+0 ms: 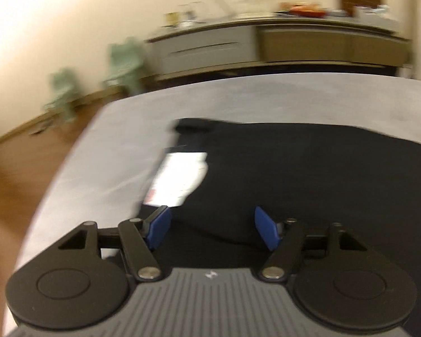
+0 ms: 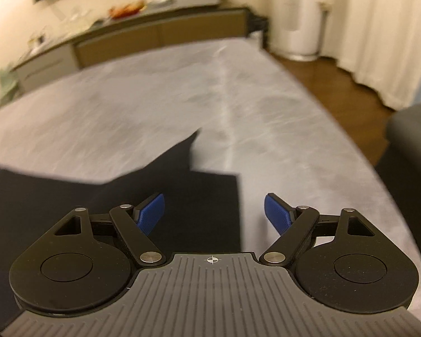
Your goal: Fold clothes
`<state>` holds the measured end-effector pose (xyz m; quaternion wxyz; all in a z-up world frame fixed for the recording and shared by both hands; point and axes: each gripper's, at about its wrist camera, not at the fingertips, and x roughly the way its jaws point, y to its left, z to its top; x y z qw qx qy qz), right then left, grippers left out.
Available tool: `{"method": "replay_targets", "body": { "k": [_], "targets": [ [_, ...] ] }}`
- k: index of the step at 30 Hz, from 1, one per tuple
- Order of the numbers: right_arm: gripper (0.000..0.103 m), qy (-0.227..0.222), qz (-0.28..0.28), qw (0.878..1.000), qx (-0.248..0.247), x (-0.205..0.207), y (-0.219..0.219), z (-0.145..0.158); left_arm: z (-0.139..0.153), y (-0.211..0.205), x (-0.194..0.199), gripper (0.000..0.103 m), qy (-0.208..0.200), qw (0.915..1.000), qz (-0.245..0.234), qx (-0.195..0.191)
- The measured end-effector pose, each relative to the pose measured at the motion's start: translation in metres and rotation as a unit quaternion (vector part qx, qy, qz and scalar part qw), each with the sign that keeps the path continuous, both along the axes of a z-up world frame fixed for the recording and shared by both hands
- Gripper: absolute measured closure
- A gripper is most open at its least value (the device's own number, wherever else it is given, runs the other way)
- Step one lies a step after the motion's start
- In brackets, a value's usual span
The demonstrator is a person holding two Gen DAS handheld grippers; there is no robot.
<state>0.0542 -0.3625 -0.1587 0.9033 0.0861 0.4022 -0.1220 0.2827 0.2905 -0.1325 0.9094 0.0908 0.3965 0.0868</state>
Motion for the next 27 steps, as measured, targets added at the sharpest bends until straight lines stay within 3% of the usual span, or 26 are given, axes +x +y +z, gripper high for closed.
{"method": "replay_targets", "body": {
  "k": [1,3,6,11,12,13,15,18,22,24,27],
  "targets": [
    [0.058,-0.001,0.015,1.0,-0.001,0.002,0.005,0.0,0.001,0.005,0.0,0.032,-0.003,0.9998,0.016,0.009],
    [0.087,-0.018,0.046,0.999,0.004,0.003,0.013,0.006,0.004,0.014,-0.001,0.032,-0.008,0.9984,0.049,0.027],
    [0.092,-0.056,0.079,0.995,-0.011,0.006,0.028,0.013,0.005,0.011,-0.003,0.032,-0.009,0.9905,0.089,0.104],
    [0.091,-0.07,0.105,0.991,-0.037,0.021,0.045,0.007,0.008,0.02,-0.001,0.033,0.005,0.9766,0.148,0.156],
    [0.077,-0.075,0.109,0.99,-0.043,0.022,0.047,0.006,0.009,0.022,0.0,0.033,0.01,0.9742,0.158,0.161],
    [0.054,-0.079,0.109,0.99,-0.048,0.021,0.046,0.008,0.01,0.024,0.002,0.034,0.015,0.9715,0.168,0.166],
    [0.042,-0.082,0.092,0.991,-0.049,0.014,0.038,0.014,0.012,0.027,0.005,0.04,0.024,0.966,0.188,0.175],
    [0.036,-0.07,0.052,0.996,-0.012,-0.004,0.014,0.021,0.029,0.014,0.002,0.04,0.002,0.9728,0.173,0.154],
    [0.036,-0.053,0.079,0.995,0.003,-0.027,0.017,0.017,0.043,-0.014,-0.003,0.039,-0.022,0.9825,0.136,0.125],
    [0.038,-0.048,0.111,0.992,-0.021,-0.025,0.031,0.012,0.044,-0.026,-0.01,0.039,-0.027,0.9864,0.126,0.103],
    [0.051,-0.032,0.15,0.986,-0.071,-0.016,0.054,0.001,0.046,-0.045,-0.02,0.039,-0.033,0.991,0.11,0.069]
  ]
}}
